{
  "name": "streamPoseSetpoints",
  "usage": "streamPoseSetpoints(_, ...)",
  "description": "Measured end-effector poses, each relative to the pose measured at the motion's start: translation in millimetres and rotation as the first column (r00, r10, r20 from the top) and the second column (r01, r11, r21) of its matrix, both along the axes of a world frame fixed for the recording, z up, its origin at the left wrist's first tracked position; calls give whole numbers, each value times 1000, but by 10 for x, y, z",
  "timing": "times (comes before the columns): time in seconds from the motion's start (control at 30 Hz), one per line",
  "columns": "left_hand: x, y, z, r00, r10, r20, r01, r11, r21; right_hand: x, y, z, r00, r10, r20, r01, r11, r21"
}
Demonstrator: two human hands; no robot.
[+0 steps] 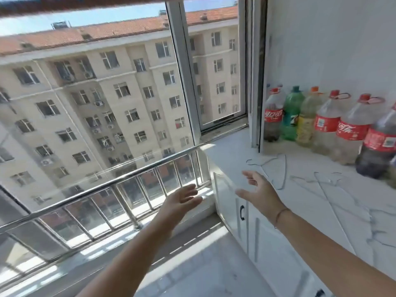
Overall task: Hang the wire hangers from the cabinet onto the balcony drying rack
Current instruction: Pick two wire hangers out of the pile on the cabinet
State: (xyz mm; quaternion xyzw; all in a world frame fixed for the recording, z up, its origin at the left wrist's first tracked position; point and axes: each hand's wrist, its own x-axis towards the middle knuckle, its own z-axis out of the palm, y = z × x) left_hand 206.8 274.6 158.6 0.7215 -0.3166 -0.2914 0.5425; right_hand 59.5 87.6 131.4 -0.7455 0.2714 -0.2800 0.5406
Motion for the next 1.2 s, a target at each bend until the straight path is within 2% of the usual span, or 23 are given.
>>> streamPoseSetpoints(0.27, -639, -1267, -488, 990, -119, -74, 123, 991, 43, -1190, -1051, -603, 953, -267, -144, 276, 960, 43)
streamPoseSetpoints(0.53, -803, -2117, -918, 977, -132, -165, 163, 968, 189, -1865, -1825, -1239, 800, -512, -312, 555, 830, 62)
streamPoseSetpoints(0.67, -636, -2443, -1136, 978, -104, -178, 147, 958, 246, -1866, -2155, -1459, 735, -570, -367, 639, 764, 92)
streamPoseSetpoints(0.93, -115, -3410, -1464, 985, -30, -168, 86, 939, 334, -1516, -2938, -1611, 620, -642, -450, 724, 689, 14)
streamPoseSetpoints(1.07, 152, -3950, -1661, 987, 17, -161, 50, 914, 402, -1335, -3263, -1682, 517, -673, -529, 749, 654, -100)
streamPoseSetpoints(1.2, 365, -4411, -1912, 992, 9, -129, 52, 886, 461, -1240, -3488, -1768, 363, -717, -595, 748, 605, -273)
